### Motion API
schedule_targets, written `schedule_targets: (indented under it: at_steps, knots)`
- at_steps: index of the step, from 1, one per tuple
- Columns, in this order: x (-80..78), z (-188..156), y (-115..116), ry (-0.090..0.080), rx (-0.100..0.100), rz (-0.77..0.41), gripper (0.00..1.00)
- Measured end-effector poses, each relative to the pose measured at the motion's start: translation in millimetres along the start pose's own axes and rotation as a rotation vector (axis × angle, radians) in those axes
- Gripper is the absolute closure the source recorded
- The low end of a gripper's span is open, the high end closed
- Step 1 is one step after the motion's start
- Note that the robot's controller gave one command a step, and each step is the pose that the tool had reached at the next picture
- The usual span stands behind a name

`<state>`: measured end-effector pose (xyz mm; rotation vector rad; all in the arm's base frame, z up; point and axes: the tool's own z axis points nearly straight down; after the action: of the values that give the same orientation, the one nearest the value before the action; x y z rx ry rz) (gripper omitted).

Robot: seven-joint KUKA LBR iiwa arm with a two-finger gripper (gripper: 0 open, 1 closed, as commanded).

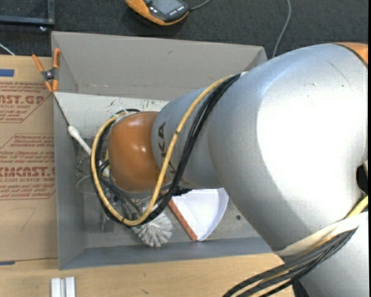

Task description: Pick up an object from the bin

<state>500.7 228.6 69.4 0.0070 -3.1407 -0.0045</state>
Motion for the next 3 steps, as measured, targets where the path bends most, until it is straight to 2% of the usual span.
schedule_targets:
  at_steps: [3]
  knots:
    - [0.0,0.0,0.1,0.000,-0.001,0.000,1.00]
